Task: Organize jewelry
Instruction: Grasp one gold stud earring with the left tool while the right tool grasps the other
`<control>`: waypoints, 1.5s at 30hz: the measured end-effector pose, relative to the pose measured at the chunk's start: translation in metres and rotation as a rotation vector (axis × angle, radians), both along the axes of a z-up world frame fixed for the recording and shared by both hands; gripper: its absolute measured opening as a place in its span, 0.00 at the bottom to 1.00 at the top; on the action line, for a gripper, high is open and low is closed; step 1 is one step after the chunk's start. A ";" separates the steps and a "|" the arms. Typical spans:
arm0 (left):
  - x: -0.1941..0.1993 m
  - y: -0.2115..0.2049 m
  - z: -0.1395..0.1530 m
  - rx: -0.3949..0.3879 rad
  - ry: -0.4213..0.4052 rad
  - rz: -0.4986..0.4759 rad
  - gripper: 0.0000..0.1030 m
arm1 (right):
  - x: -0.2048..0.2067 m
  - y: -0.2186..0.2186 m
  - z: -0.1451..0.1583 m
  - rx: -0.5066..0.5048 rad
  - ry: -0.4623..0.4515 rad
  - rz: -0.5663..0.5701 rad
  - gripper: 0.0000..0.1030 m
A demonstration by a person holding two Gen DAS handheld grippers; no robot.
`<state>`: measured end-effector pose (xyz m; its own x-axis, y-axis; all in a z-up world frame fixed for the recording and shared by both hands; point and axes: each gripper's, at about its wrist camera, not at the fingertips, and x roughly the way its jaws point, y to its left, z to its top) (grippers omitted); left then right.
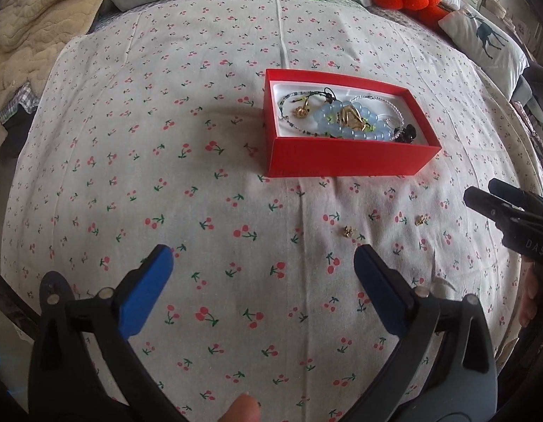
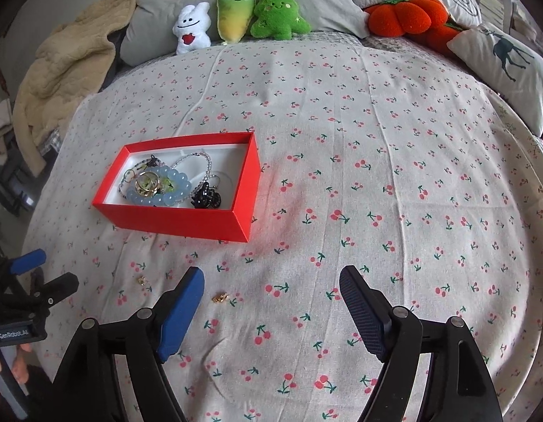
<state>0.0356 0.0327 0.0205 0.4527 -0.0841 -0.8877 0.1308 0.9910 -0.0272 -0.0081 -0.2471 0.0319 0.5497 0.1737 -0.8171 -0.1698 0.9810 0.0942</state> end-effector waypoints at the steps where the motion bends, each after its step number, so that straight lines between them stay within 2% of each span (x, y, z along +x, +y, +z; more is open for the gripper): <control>1: -0.001 0.000 -0.003 -0.003 0.004 -0.004 0.99 | -0.002 0.002 -0.005 -0.003 0.005 0.008 0.78; 3: -0.003 -0.003 -0.010 -0.016 0.000 -0.035 0.99 | -0.004 0.007 -0.016 0.001 0.029 0.036 0.79; 6: -0.007 -0.010 -0.019 -0.062 -0.050 -0.113 0.99 | -0.008 0.017 -0.036 -0.015 0.042 0.099 0.79; 9: -0.009 -0.020 -0.033 -0.006 -0.100 -0.185 0.99 | -0.012 0.029 -0.054 -0.072 0.040 0.167 0.79; 11: -0.009 -0.026 -0.043 0.012 -0.101 -0.225 0.99 | -0.017 0.035 -0.059 -0.116 -0.006 0.206 0.80; 14: -0.009 -0.033 -0.059 0.031 -0.084 -0.274 0.99 | -0.018 0.036 -0.063 -0.120 -0.032 0.241 0.86; 16: -0.013 -0.036 -0.062 0.051 -0.139 -0.314 0.99 | -0.016 0.033 -0.066 -0.098 -0.037 0.247 0.94; 18: -0.010 -0.033 -0.064 0.032 -0.131 -0.314 1.00 | -0.016 0.032 -0.070 -0.097 -0.037 0.255 1.00; 20: -0.008 -0.030 -0.064 0.016 -0.116 -0.308 1.00 | -0.016 0.033 -0.071 -0.105 -0.042 0.259 1.00; 29: -0.006 -0.035 -0.062 0.034 -0.096 -0.315 0.99 | -0.015 0.036 -0.069 -0.130 -0.043 0.271 1.00; 31: -0.005 -0.036 -0.059 0.021 -0.092 -0.322 0.94 | -0.014 0.037 -0.068 -0.129 -0.050 0.282 0.96; 32: -0.005 -0.037 -0.058 0.019 -0.095 -0.324 0.87 | -0.013 0.037 -0.067 -0.128 -0.056 0.284 0.93; 34: -0.006 -0.039 -0.054 0.009 -0.101 -0.330 0.75 | -0.012 0.036 -0.064 -0.124 -0.072 0.282 0.75; 36: -0.007 -0.042 -0.051 -0.004 -0.099 -0.336 0.57 | -0.009 0.035 -0.062 -0.117 -0.073 0.276 0.67; 38: -0.007 -0.045 -0.050 -0.013 -0.093 -0.348 0.50 | -0.007 0.036 -0.062 -0.121 -0.073 0.285 0.64; 43: -0.007 -0.049 -0.049 -0.029 -0.081 -0.357 0.44 | -0.009 0.041 -0.062 -0.117 -0.073 0.319 0.48; 45: -0.006 -0.048 -0.049 -0.038 -0.076 -0.360 0.39 | -0.007 0.043 -0.062 -0.113 -0.069 0.325 0.45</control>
<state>0.0292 -0.0158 -0.0284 0.4526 -0.2822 -0.8459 0.4740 0.8796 -0.0398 -0.0155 -0.2043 -0.0305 0.5352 0.2593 -0.8039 -0.4774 0.8780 -0.0346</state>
